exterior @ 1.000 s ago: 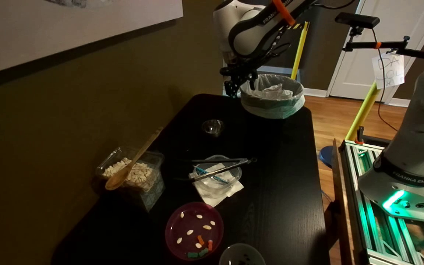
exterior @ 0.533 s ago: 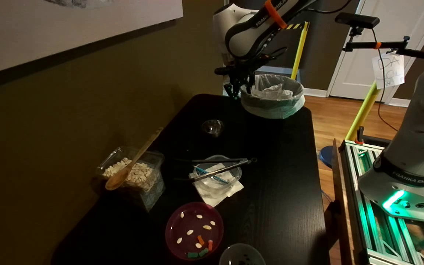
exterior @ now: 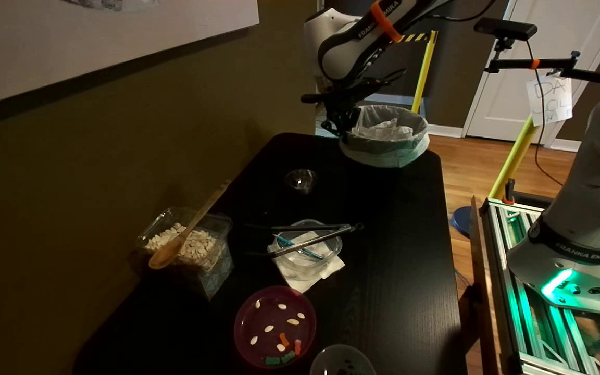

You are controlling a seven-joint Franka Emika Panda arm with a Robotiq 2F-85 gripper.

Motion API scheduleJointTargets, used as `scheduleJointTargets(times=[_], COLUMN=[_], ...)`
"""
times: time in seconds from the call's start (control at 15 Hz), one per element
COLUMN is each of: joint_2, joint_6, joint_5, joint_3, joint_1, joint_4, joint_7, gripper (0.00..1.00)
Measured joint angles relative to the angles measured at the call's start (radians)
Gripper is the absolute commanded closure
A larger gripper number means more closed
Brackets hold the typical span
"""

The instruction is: Move the black bin closer to the wall

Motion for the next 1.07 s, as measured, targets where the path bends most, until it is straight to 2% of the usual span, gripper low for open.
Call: scheduleJointTargets(times=[0.27,0.4,0.6,0.8,1.07], joint_2=[-0.006,-0.036,-0.158,-0.307,-0.468], joint_6=[-0.006,-0.008,-0.028,-0.110,-0.188], joint_5=[0.007,-0.004,-0.132,-0.252,-0.262], joint_3=[-0.005,-0.002,0.010,0.054,0.124], joint_1=[0.000,0.005,0.041,0.067,0.074], joint_4=[0.003,-0.008,-0.074,-0.155,-0.249], joint_7=[-0.004,-0.050,-0.083,-0.106,-0.269], gripper=[0.99,0.99,0.99,0.99,0.99])
